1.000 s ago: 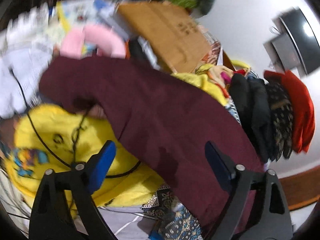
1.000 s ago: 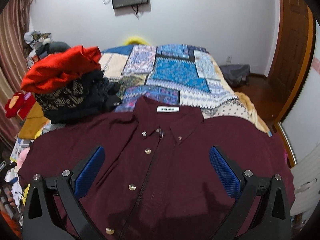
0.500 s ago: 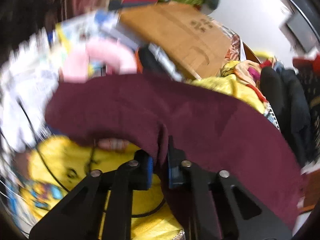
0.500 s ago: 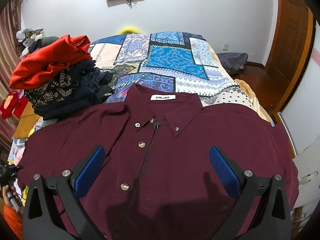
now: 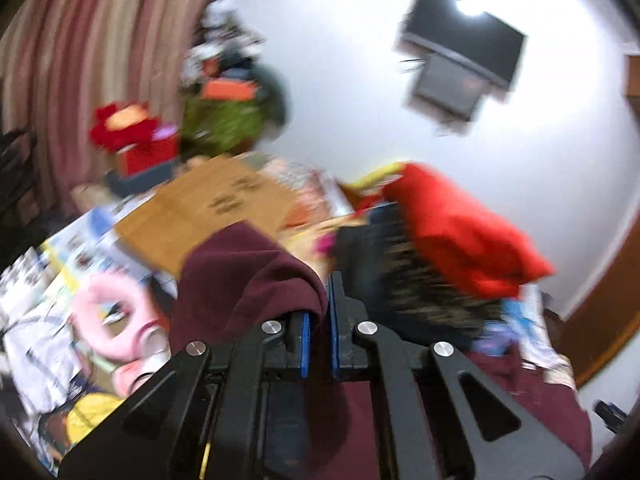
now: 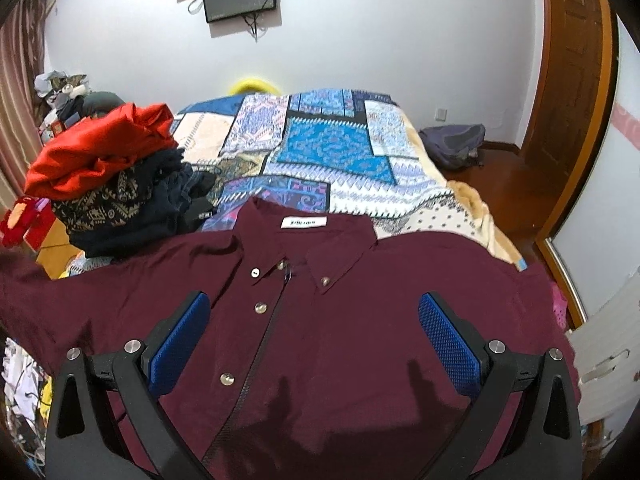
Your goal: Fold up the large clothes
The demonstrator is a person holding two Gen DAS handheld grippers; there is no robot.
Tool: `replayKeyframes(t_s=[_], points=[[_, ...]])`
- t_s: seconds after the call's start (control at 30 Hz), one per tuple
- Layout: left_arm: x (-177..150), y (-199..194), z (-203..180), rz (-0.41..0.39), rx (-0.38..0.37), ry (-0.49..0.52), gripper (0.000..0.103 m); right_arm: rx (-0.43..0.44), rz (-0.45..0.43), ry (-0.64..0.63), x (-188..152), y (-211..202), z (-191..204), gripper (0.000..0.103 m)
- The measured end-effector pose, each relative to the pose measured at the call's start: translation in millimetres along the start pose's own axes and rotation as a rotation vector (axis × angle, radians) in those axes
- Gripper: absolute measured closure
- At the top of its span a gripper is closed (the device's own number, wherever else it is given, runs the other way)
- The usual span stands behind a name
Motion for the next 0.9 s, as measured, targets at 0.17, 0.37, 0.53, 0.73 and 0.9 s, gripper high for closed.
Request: replayKeyframes(t_s=[0.17, 0.37, 0.53, 0.73, 0.9], points=[[-18, -15, -97, 0.016, -0.176, 0.142, 0.097, 0.018, -0.035, -0.019, 5, -9, -10, 0.0], [-78, -4, -192, 0.133, -0.314, 0.304, 0.097, 0.016, -0.041, -0.048, 0, -13, -19, 0.0], [-154, 23, -254, 0.331, -0.406, 0.433, 0.097, 0.024, -0.024, -0.06, -10, -14, -28, 0.0], [-249, 49, -293, 0.592, -0.412, 0.594, 0.096, -0.006, 0.009, -0.085, -24, -12, -40, 0.0], [-289, 45, -295, 0.637, -0.371, 0.706, 0.09, -0.009, 0.03, -0.1, -32, -13, -43, 0.0]])
Point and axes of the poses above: each gripper's, at about its wrist camera, not at the fingertips, and y roughly the way its jaws point, z to its left, x to its top, the point moved 4 cm from there along y, roughly the way its jaws point, and after that the axes turned 5 degrees about -y, right-handed, at the moved point
